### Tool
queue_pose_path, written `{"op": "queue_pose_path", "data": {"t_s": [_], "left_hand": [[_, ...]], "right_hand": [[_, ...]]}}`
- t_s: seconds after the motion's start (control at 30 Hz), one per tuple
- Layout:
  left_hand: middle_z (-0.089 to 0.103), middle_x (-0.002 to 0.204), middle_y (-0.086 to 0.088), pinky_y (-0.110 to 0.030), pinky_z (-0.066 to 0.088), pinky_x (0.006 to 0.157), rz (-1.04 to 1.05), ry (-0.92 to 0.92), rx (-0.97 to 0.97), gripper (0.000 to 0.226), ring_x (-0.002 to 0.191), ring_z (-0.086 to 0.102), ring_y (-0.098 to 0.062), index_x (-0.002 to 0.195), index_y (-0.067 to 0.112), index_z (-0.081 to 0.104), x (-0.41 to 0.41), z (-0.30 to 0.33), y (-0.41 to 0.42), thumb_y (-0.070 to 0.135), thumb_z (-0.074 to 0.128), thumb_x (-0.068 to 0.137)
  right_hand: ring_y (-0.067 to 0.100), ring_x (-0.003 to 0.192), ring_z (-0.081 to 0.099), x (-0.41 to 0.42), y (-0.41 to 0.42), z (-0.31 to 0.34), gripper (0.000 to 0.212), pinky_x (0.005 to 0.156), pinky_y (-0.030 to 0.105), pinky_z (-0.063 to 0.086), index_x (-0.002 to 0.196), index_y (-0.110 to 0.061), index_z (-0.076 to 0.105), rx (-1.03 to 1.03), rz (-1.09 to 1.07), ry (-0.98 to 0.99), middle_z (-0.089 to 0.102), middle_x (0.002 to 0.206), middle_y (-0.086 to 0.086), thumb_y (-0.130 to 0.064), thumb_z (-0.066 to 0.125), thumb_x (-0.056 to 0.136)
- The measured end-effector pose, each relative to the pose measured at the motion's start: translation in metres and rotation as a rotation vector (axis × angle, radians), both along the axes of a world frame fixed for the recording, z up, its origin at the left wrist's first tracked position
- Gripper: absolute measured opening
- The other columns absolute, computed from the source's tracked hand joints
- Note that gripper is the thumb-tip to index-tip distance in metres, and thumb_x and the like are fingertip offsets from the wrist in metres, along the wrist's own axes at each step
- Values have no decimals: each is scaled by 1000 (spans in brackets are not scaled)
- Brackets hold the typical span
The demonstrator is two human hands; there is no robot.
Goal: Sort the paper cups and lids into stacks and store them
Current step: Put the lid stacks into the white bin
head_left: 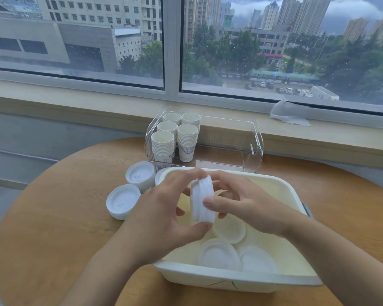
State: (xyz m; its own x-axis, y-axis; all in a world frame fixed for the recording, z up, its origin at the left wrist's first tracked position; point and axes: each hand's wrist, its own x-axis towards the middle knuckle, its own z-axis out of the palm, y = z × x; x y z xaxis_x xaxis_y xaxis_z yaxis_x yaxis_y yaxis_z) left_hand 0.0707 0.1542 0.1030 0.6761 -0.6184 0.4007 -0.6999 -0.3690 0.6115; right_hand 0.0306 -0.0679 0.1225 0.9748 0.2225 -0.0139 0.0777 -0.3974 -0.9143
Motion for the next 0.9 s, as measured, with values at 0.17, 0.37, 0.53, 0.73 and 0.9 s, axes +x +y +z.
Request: {"op": "queue_pose_path", "data": {"t_s": [0.17,0.37,0.53,0.73,0.9], "left_hand": [[58,133,28,-27,59,78,9,-3,-18,75,121,60,-4,139,48,47,-5,-2,2,43,87,75],[60,130,25,-28,60,76,31,-8,-33,74,116,64,-6,137,47,48,-11,-5,5,50,85,73],[61,128,29,-25,59,77,43,-21,-38,74,114,64,-3,136,48,46,-17,-4,7,53,84,73],[60,130,32,-23,58,82,13,-1,-14,73,116,62,3,135,48,47,-20,-2,15,57,81,70],[55,135,37,-22,57,85,-18,34,6,76,119,59,6,135,55,46,-20,3,21,61,82,69]], "right_hand": [[23,97,77,-5,0,-3,46,82,29,54,134,-35,64,27,2,2,74,126,-1,-40,75,90],[26,99,78,-12,2,-4,50,96,53,59,134,-34,63,33,-20,-28,73,128,0,-42,77,86],[27,105,76,-18,1,-3,61,99,56,57,138,-34,59,52,-39,-43,70,131,-2,-44,78,81],[25,112,74,-27,-2,0,68,94,46,61,147,-31,54,44,23,5,65,137,-2,-26,84,85],[24,110,75,-31,3,0,66,90,42,63,145,-30,55,47,24,29,66,136,-3,-17,85,88]]}}
